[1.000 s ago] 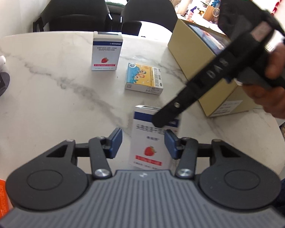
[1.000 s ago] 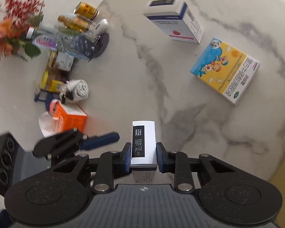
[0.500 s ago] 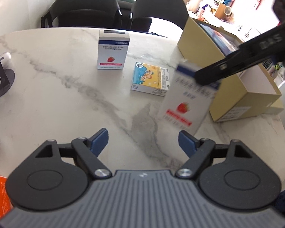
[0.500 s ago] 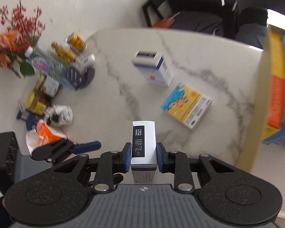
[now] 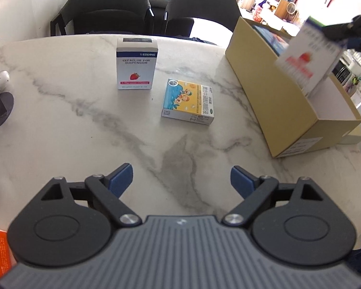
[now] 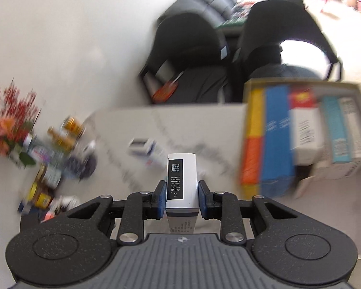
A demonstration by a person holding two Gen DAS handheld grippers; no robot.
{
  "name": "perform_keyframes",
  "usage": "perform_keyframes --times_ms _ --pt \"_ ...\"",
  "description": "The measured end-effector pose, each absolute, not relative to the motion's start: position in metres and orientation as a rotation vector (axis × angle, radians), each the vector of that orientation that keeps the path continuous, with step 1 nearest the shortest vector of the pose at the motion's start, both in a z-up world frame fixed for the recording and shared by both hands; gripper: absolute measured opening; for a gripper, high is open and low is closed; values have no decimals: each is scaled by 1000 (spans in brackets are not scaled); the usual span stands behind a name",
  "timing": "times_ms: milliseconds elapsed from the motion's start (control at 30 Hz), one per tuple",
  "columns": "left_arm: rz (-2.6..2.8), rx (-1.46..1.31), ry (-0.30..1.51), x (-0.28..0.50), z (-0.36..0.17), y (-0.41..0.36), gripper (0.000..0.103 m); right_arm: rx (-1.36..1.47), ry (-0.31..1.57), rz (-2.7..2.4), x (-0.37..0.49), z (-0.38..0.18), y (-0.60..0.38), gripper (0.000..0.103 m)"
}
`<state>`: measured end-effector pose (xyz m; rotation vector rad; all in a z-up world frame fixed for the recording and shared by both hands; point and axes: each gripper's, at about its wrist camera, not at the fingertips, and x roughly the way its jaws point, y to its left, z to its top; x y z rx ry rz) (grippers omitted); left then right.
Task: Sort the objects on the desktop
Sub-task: 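Carry the strawberry box with the right tool to the shoe box while the left tool opens, then lower the strawberry box into the shoe box and open the right tool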
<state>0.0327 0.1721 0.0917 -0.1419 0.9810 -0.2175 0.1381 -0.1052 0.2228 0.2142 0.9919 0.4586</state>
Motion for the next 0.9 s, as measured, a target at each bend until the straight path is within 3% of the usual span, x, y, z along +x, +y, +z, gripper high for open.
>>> perform_keyframes --times_ms 267,533,900 --pt "-234 -139 998 42 89 163 90 248 988 276 140 212 -167 30" --pt "-258 -111 992 50 92 150 90 234 1078 260 145 158 -150 30" --pt "-217 -143 1011 43 87 160 90 251 1042 240 134 105 -129 31"
